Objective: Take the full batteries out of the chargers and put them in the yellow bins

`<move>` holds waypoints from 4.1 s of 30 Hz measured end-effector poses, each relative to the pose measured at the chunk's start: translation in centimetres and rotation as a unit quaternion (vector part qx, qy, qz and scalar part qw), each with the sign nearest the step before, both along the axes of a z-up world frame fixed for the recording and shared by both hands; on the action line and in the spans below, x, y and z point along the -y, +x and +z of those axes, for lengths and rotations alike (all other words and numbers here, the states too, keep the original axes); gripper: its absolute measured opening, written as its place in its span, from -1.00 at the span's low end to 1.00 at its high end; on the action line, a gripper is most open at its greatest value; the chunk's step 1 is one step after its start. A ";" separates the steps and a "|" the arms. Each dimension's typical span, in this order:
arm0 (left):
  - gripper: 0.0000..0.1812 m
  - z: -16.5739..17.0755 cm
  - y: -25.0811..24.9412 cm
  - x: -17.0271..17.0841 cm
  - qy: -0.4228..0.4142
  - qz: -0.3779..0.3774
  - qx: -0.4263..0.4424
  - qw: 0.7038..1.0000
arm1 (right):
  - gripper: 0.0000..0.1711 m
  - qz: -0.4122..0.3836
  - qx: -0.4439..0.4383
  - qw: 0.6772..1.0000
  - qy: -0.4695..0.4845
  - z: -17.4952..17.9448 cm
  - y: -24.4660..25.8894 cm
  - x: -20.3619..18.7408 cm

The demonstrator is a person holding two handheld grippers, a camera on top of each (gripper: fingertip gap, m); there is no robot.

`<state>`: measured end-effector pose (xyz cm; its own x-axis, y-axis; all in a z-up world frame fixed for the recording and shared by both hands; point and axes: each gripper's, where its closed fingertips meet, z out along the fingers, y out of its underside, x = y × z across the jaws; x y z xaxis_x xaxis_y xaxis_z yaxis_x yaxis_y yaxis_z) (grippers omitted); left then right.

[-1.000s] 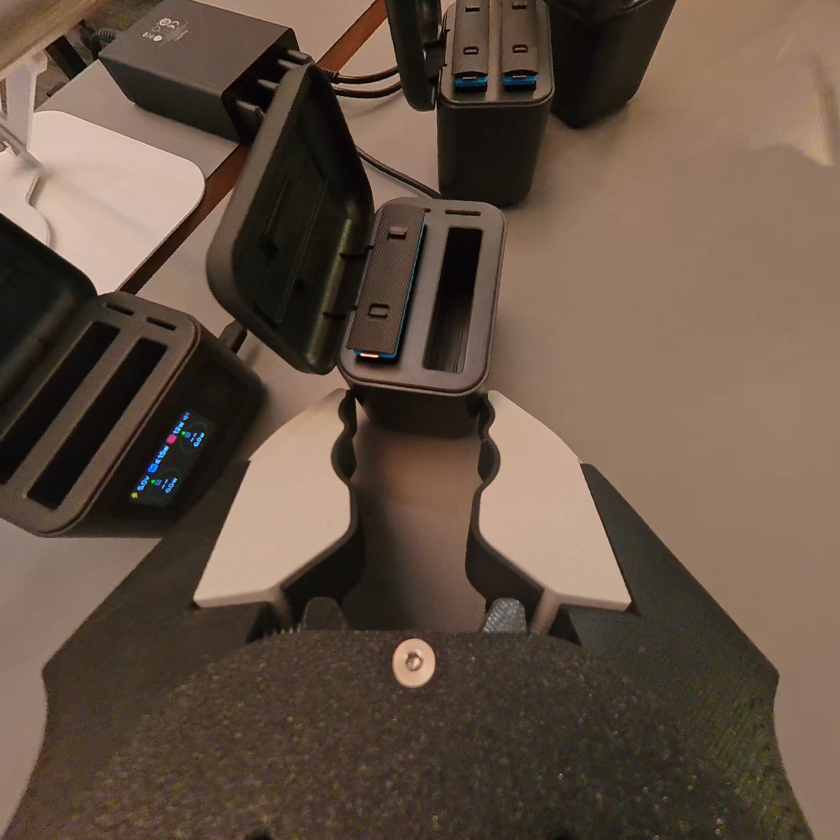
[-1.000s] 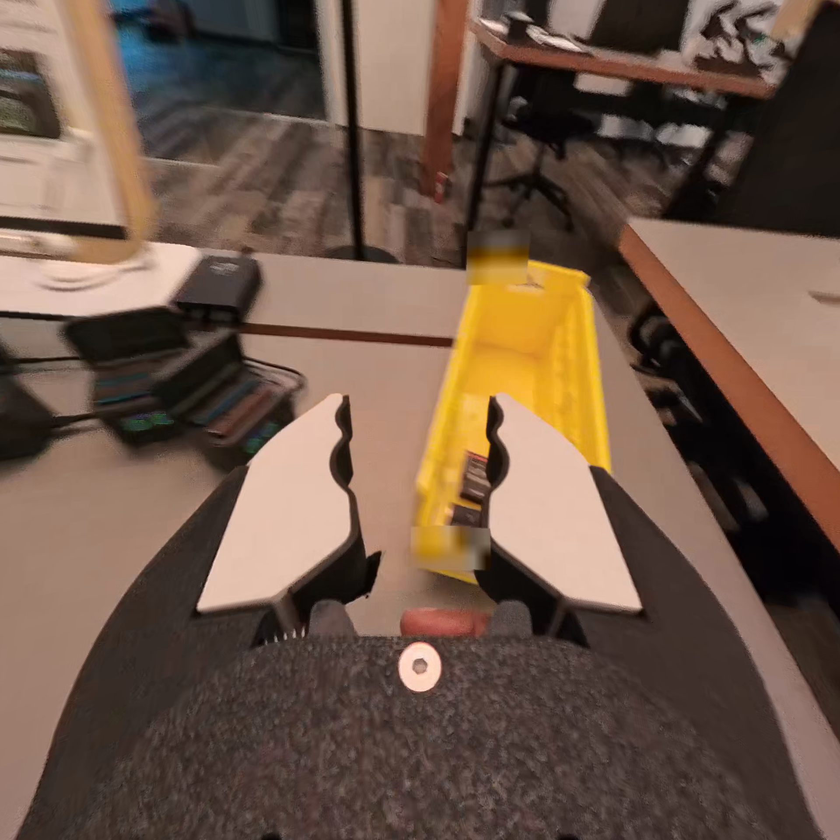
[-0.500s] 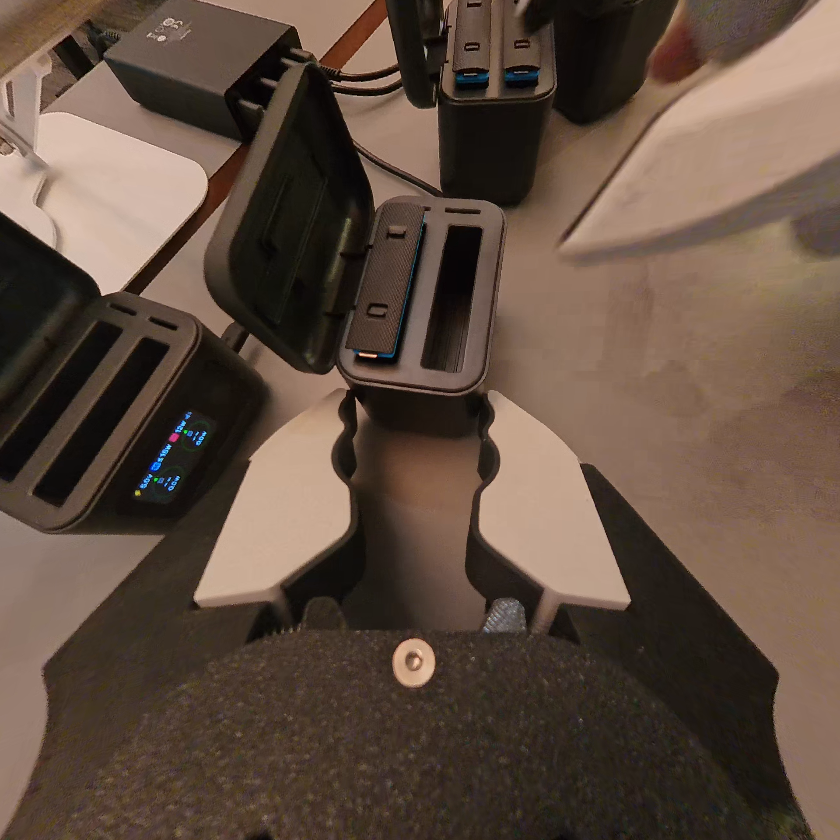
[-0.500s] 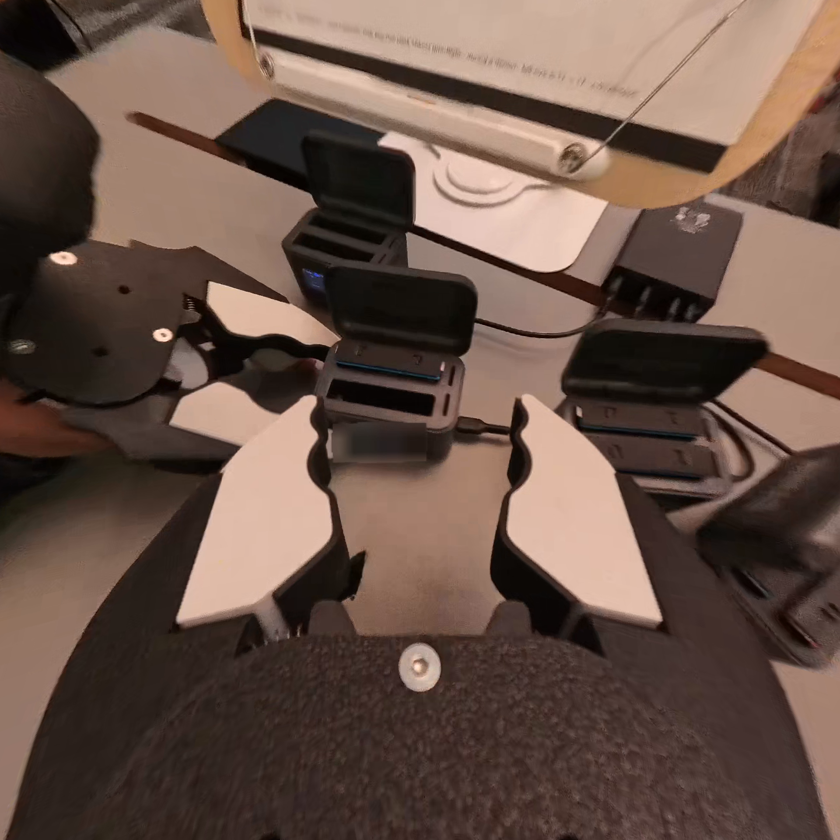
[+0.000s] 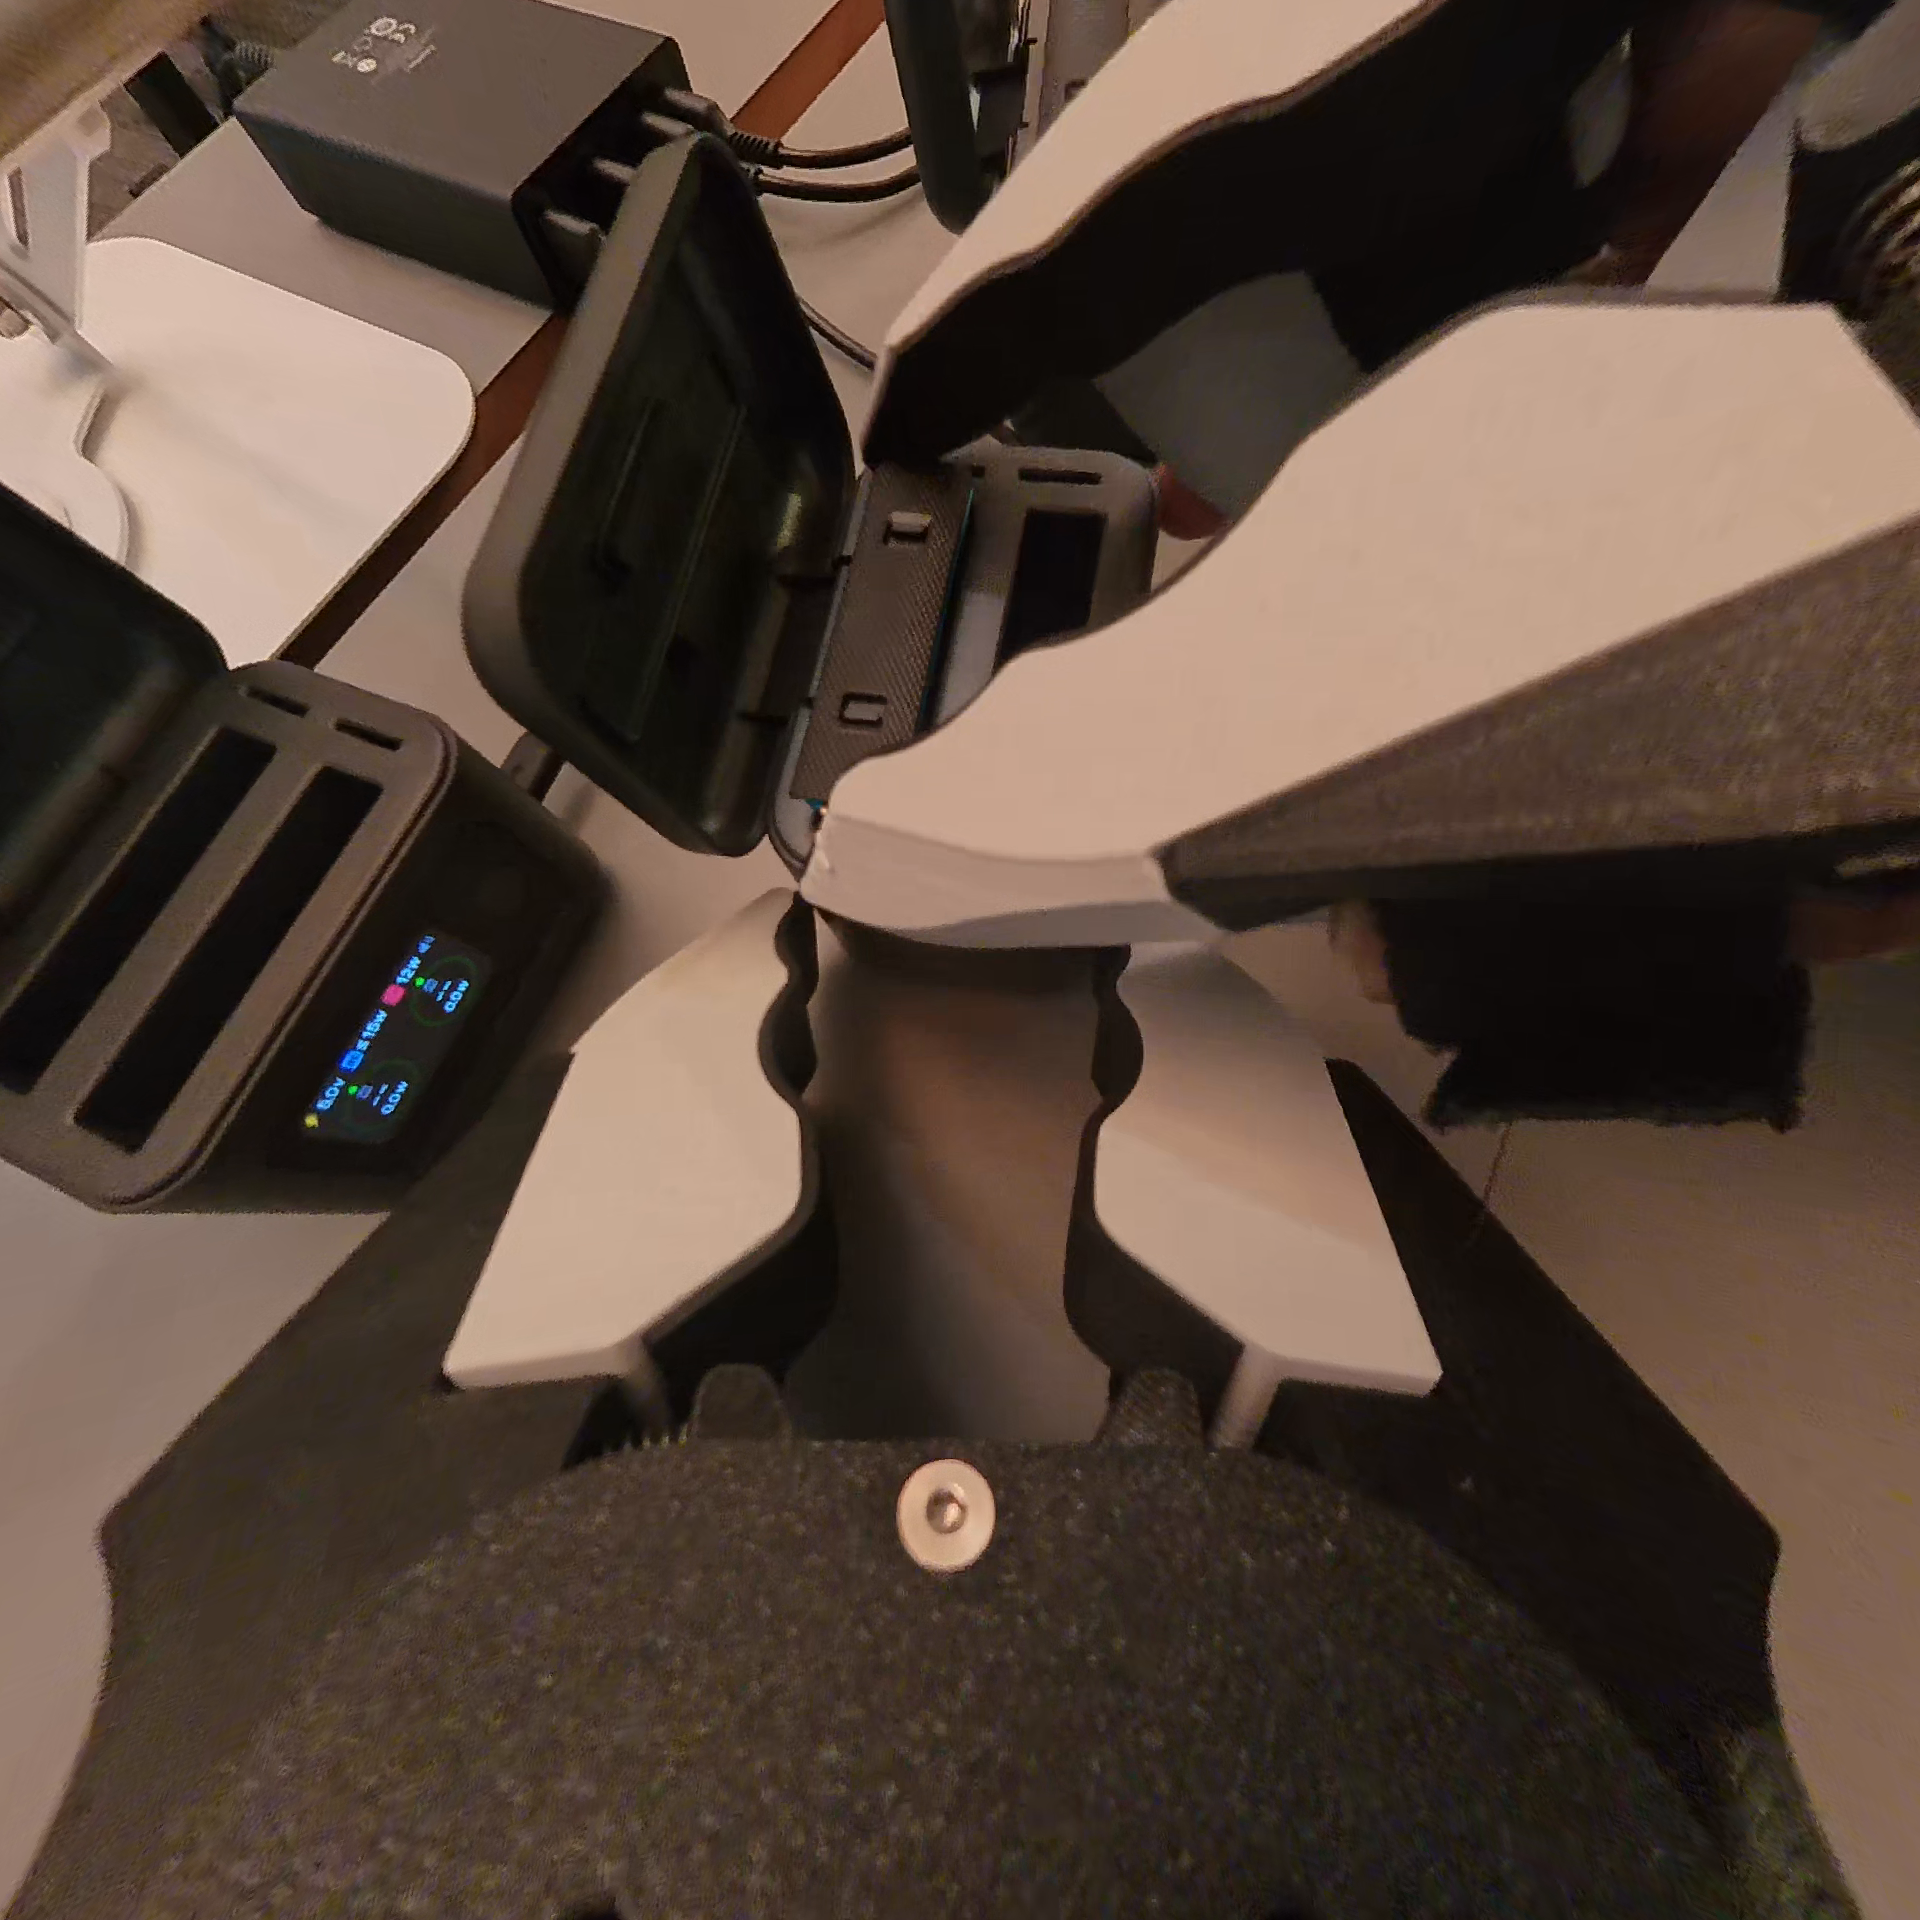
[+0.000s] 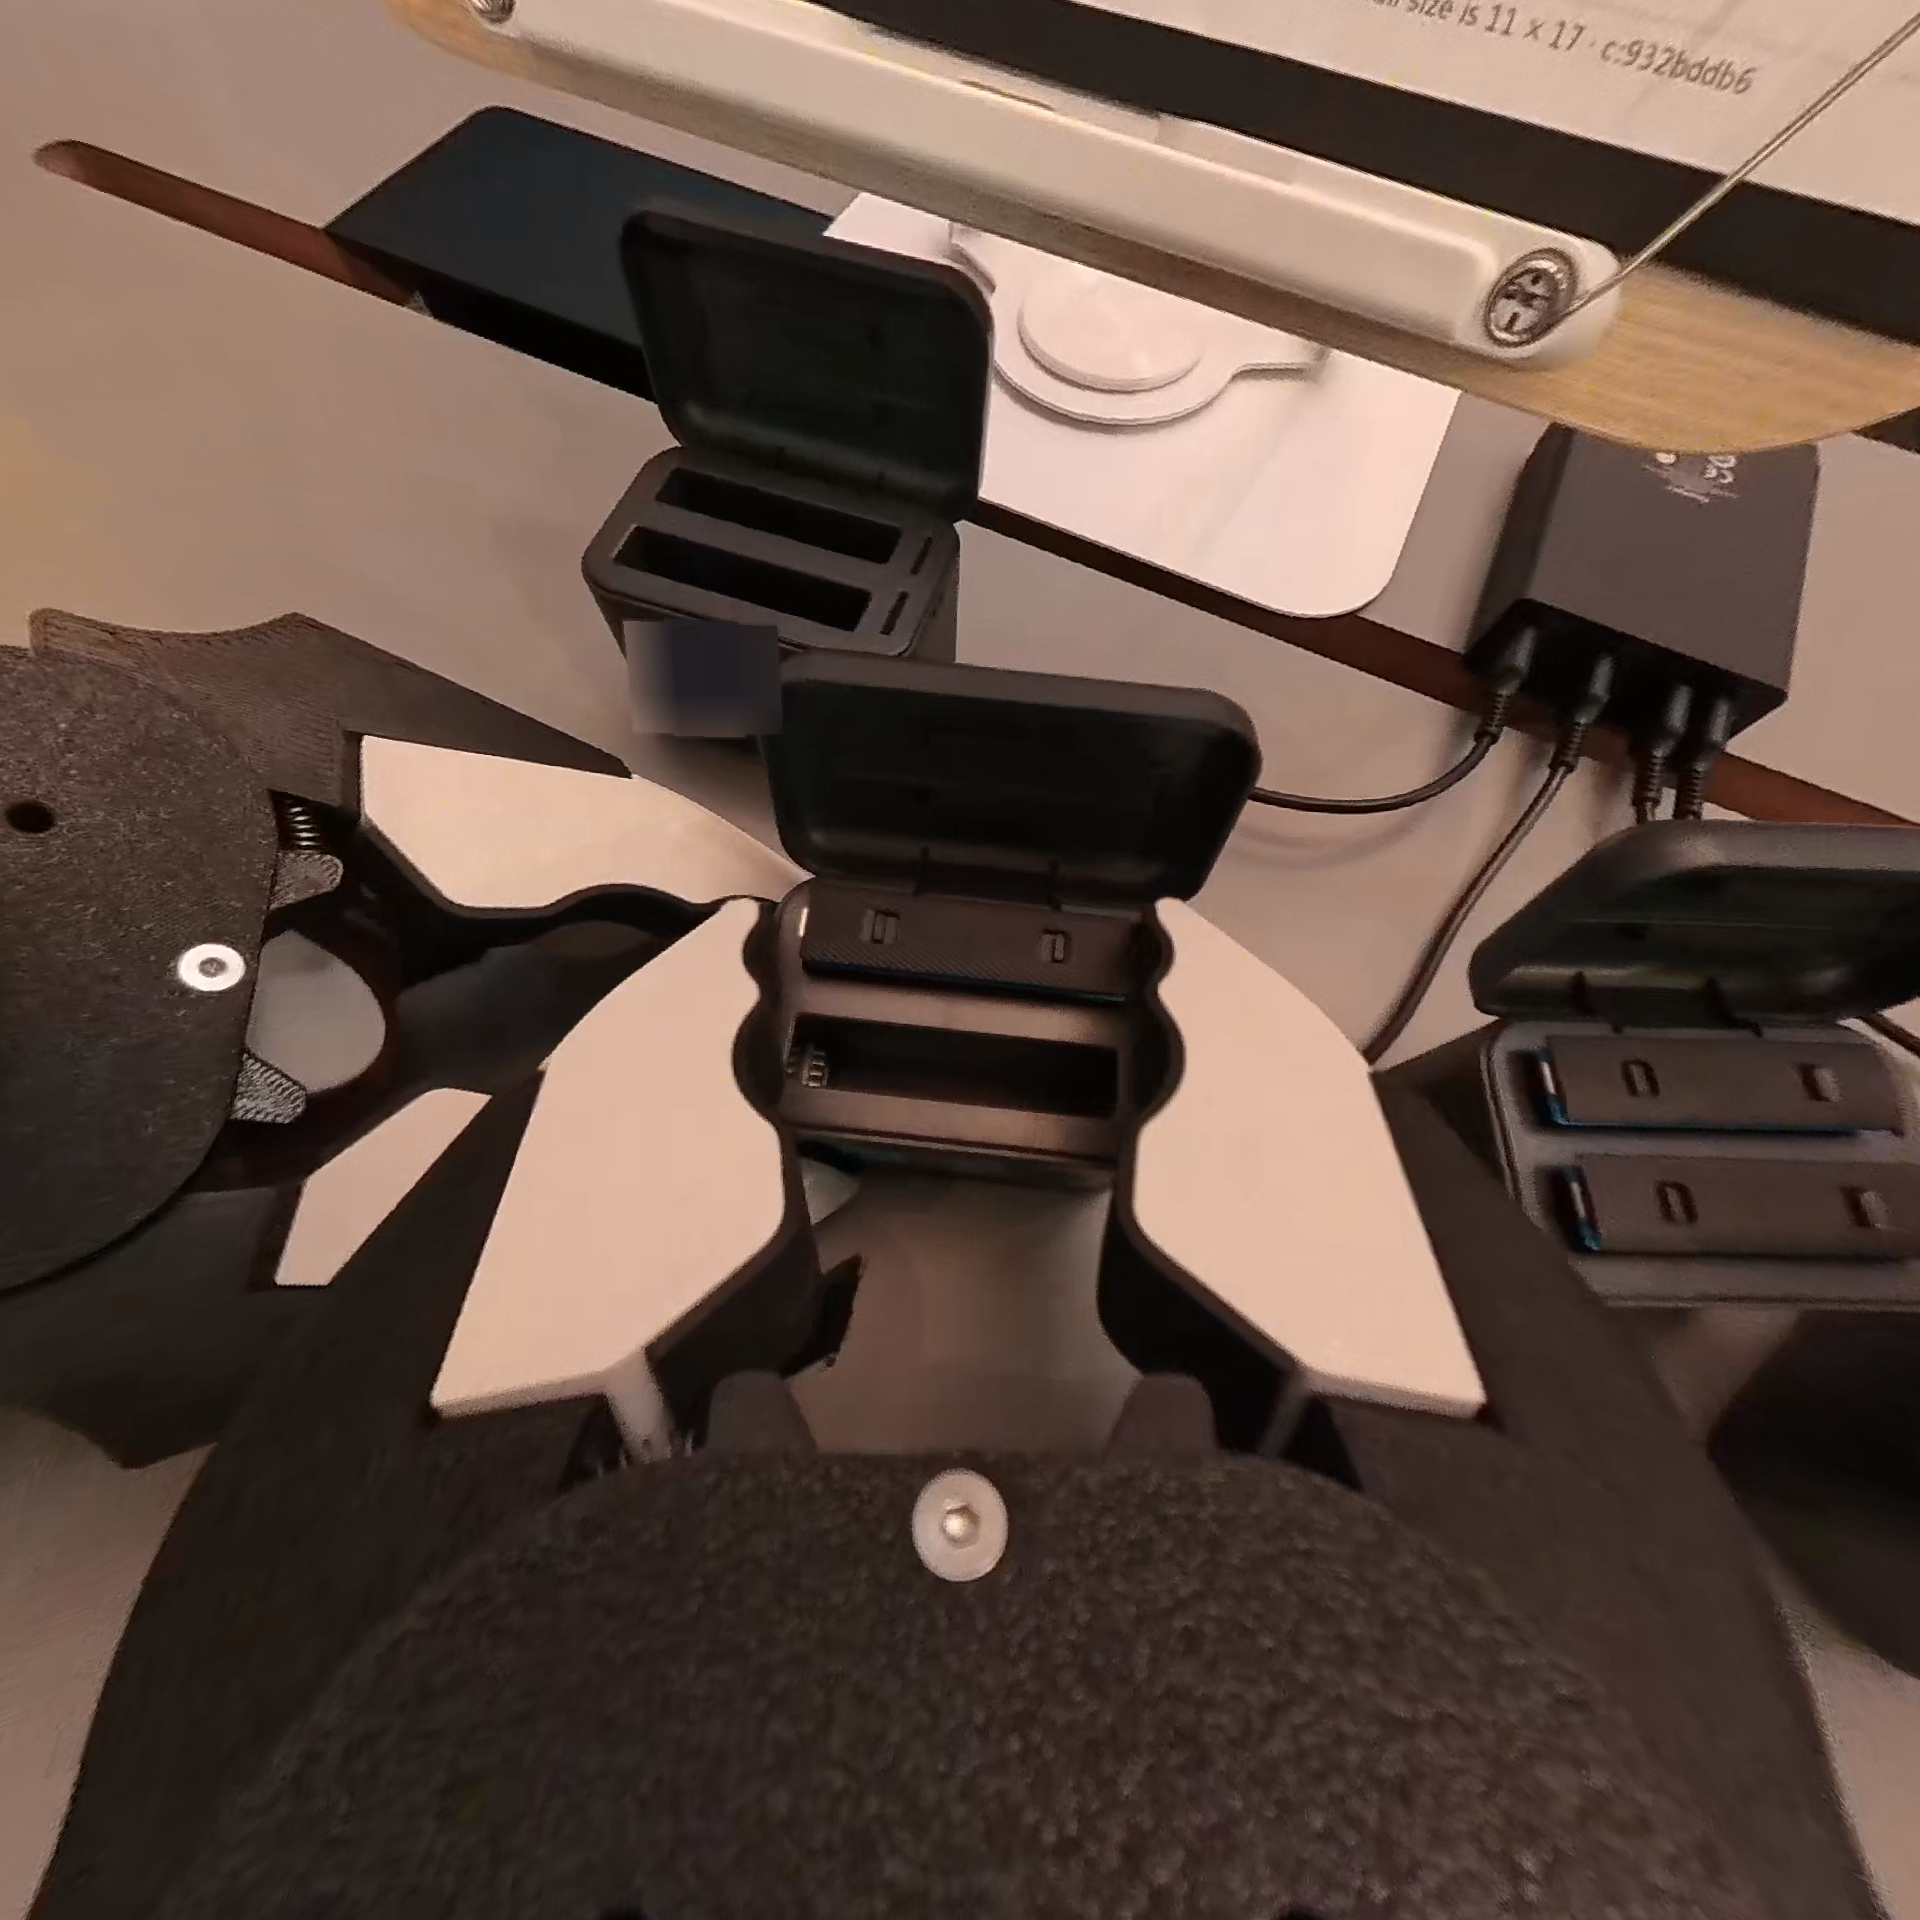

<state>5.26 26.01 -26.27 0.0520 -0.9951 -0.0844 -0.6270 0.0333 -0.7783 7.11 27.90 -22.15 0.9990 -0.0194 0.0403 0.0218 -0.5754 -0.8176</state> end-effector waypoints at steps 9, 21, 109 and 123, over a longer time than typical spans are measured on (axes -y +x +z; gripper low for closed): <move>-0.44 -0.1 0.0 0.2 -0.004 -0.004 0.000 1.000 | -0.32 0.006 -0.008 1.000 0.008 0.3 0.2 0.3; -0.44 0.1 0.1 0.3 -0.009 -0.007 0.009 1.000 | -0.32 0.010 -0.025 1.000 0.011 0.7 0.4 0.5; -0.71 0.4 -1.8 -4.1 0.013 0.094 0.015 0.995 | -0.30 -0.308 0.074 0.949 -0.007 1.2 33.2 25.5; -0.71 0.2 -1.8 -4.1 0.017 0.096 0.010 0.995 | -0.20 -0.156 0.118 0.976 0.092 10.8 24.1 22.0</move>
<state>3.44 30.16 -26.07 0.2423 -0.9635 -0.1140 -0.6086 -0.0595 -0.7912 31.19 5.88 -11.33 0.9071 -0.3492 0.2352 0.0690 -0.4278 -0.9012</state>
